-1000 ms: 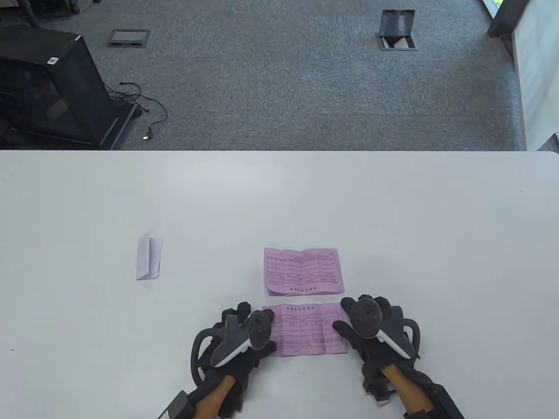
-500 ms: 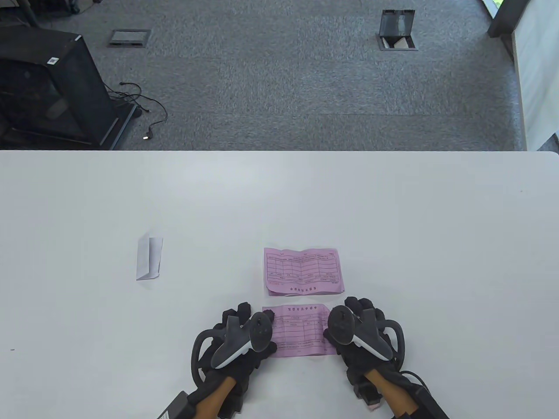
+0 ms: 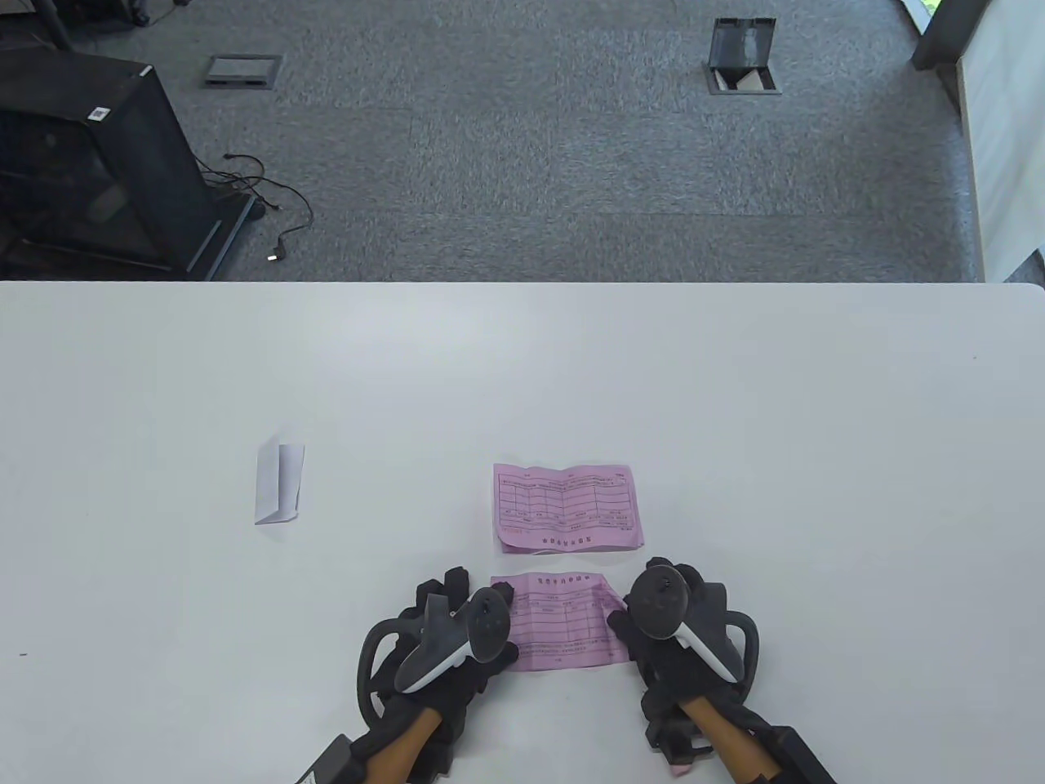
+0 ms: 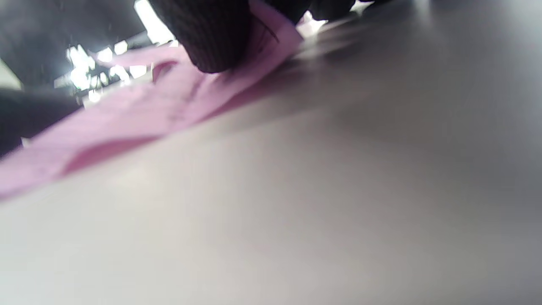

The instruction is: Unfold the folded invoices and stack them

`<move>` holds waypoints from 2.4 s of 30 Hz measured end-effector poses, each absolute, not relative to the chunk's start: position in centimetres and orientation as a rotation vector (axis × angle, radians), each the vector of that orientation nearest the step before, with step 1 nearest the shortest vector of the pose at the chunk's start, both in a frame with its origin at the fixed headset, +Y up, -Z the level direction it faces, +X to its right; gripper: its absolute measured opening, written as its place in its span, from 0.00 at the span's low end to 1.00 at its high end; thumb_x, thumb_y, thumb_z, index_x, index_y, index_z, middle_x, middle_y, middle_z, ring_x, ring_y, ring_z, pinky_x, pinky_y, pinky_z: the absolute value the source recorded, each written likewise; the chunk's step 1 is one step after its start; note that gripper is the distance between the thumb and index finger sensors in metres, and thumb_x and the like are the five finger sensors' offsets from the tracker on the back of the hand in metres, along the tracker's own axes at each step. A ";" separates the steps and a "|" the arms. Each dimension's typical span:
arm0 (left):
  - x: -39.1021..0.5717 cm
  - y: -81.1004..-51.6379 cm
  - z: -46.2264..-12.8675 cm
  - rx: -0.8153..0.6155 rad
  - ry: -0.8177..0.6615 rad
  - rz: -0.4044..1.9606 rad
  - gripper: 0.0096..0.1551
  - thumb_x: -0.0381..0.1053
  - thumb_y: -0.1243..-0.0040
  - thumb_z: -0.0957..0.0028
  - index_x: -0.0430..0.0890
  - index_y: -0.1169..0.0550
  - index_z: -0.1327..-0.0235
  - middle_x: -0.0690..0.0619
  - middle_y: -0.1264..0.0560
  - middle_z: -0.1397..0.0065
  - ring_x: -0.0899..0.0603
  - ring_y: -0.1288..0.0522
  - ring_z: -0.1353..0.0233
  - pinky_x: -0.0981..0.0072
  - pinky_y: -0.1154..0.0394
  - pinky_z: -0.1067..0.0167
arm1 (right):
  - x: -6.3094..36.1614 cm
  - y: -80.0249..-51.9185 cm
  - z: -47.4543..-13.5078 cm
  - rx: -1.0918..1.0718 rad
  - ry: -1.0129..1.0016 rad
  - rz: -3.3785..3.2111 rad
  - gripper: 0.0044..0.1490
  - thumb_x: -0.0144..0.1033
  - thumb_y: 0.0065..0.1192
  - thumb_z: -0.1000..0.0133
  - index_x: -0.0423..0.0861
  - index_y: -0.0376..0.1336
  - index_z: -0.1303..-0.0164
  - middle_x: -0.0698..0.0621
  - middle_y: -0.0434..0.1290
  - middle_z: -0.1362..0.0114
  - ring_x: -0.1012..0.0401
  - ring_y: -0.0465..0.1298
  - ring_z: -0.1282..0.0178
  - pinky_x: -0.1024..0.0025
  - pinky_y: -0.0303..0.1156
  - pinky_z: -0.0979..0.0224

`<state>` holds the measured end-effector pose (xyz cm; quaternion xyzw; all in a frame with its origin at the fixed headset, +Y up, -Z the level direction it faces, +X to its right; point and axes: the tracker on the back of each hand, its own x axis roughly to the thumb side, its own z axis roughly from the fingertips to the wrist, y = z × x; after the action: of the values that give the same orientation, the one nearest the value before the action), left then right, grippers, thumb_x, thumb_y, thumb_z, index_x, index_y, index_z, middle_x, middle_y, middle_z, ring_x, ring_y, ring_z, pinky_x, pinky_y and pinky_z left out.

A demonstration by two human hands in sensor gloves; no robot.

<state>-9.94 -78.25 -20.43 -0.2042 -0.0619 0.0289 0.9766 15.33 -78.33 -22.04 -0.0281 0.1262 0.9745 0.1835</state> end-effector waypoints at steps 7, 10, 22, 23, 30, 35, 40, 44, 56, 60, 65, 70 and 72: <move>-10.1 -78.2 -20.5 -0.403 -0.124 0.078 0.44 0.66 0.43 0.51 0.64 0.45 0.20 0.41 0.55 0.12 0.30 0.54 0.19 0.43 0.45 0.26 | 16.0 -77.1 -21.5 -0.135 0.160 2.508 0.22 0.49 0.62 0.49 0.48 0.67 0.52 0.42 0.63 0.23 0.39 0.58 0.22 0.35 0.55 0.26; -10.7 -77.8 -20.6 -0.404 -0.113 0.162 0.50 0.67 0.42 0.51 0.60 0.50 0.19 0.40 0.54 0.13 0.30 0.53 0.19 0.43 0.44 0.26 | 15.7 -75.9 -21.3 -0.062 0.132 2.390 0.22 0.48 0.62 0.49 0.49 0.67 0.51 0.42 0.63 0.24 0.39 0.59 0.22 0.35 0.55 0.26; -15.7 -76.7 -20.9 -0.519 -0.254 1.171 0.71 0.67 0.34 0.54 0.52 0.70 0.25 0.34 0.66 0.15 0.23 0.58 0.20 0.32 0.46 0.26 | 14.6 -69.8 -19.2 0.331 -0.150 2.100 0.22 0.48 0.62 0.49 0.51 0.66 0.48 0.44 0.63 0.23 0.40 0.59 0.21 0.32 0.53 0.25; -15.7 -76.9 -21.0 -0.539 -0.288 1.244 0.71 0.67 0.33 0.54 0.52 0.70 0.25 0.35 0.66 0.15 0.23 0.58 0.20 0.32 0.46 0.26 | 14.8 -69.8 -19.2 0.334 -0.155 2.066 0.22 0.48 0.62 0.49 0.51 0.66 0.48 0.44 0.63 0.23 0.40 0.59 0.21 0.32 0.53 0.25; -14.5 -77.4 -20.9 -0.529 -0.477 1.460 0.64 0.68 0.32 0.56 0.53 0.56 0.18 0.36 0.51 0.13 0.24 0.49 0.20 0.34 0.40 0.28 | 15.5 -70.9 -19.9 0.249 -0.115 1.990 0.22 0.48 0.62 0.48 0.51 0.65 0.48 0.44 0.64 0.25 0.40 0.60 0.22 0.33 0.54 0.26; -14.0 -77.1 -20.6 -0.404 -0.420 1.471 0.36 0.57 0.30 0.50 0.51 0.29 0.28 0.44 0.21 0.31 0.35 0.25 0.33 0.45 0.26 0.38 | 16.0 -71.7 -20.4 0.191 -0.094 1.973 0.22 0.48 0.61 0.48 0.51 0.65 0.48 0.44 0.65 0.25 0.40 0.61 0.23 0.34 0.54 0.26; -14.5 -76.3 -20.4 -0.192 -0.282 1.418 0.23 0.49 0.29 0.49 0.50 0.20 0.41 0.49 0.13 0.46 0.42 0.18 0.45 0.52 0.21 0.48 | 16.5 -72.6 -21.0 0.146 -0.049 1.977 0.21 0.47 0.61 0.48 0.52 0.65 0.47 0.44 0.65 0.25 0.40 0.61 0.23 0.34 0.55 0.26; -15.2 -75.8 -20.2 -0.070 -0.171 1.247 0.24 0.47 0.29 0.49 0.51 0.21 0.38 0.48 0.14 0.45 0.42 0.18 0.45 0.55 0.20 0.49 | 17.1 -73.3 -21.7 0.100 -0.031 2.018 0.20 0.46 0.61 0.48 0.52 0.65 0.48 0.44 0.66 0.26 0.40 0.62 0.24 0.34 0.55 0.26; -14.4 -73.7 -23.0 0.002 0.013 0.865 0.33 0.51 0.26 0.52 0.49 0.24 0.33 0.48 0.13 0.50 0.46 0.16 0.56 0.62 0.19 0.59 | 17.3 -73.5 -24.4 0.003 -0.018 2.251 0.20 0.48 0.62 0.48 0.51 0.67 0.49 0.43 0.68 0.27 0.39 0.63 0.25 0.34 0.57 0.27; -13.6 -72.7 -25.6 -0.019 0.068 0.766 0.35 0.53 0.25 0.54 0.49 0.25 0.32 0.49 0.14 0.52 0.47 0.17 0.57 0.62 0.20 0.60 | 16.9 -72.5 -26.7 -0.047 -0.051 2.359 0.20 0.47 0.62 0.48 0.52 0.67 0.49 0.43 0.68 0.27 0.39 0.63 0.25 0.34 0.56 0.27; -12.2 -72.6 -28.8 -0.082 0.148 0.618 0.39 0.55 0.24 0.55 0.49 0.26 0.30 0.50 0.14 0.54 0.48 0.18 0.58 0.63 0.21 0.60 | 16.1 -72.3 -30.2 -0.096 -0.024 2.600 0.20 0.48 0.62 0.48 0.52 0.67 0.49 0.43 0.68 0.27 0.39 0.63 0.24 0.35 0.56 0.26; -10.5 -73.4 -31.5 -0.146 0.166 0.449 0.40 0.56 0.24 0.56 0.49 0.27 0.29 0.51 0.14 0.55 0.48 0.18 0.59 0.62 0.21 0.61 | 15.1 -73.8 -32.8 -0.122 0.060 2.845 0.20 0.50 0.61 0.48 0.53 0.68 0.50 0.42 0.67 0.26 0.38 0.62 0.24 0.34 0.56 0.26; -9.9 -74.1 -32.2 -0.180 0.167 0.390 0.41 0.57 0.25 0.56 0.49 0.28 0.28 0.51 0.14 0.55 0.48 0.18 0.59 0.63 0.21 0.60 | 14.8 -74.8 -33.5 -0.135 0.097 2.891 0.20 0.50 0.61 0.48 0.53 0.68 0.50 0.42 0.67 0.26 0.38 0.62 0.24 0.34 0.56 0.26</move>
<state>-9.86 -74.05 -32.22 -0.0890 0.0828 0.1931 0.9736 14.79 -74.79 -33.52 -0.0463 0.0334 0.9908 0.1227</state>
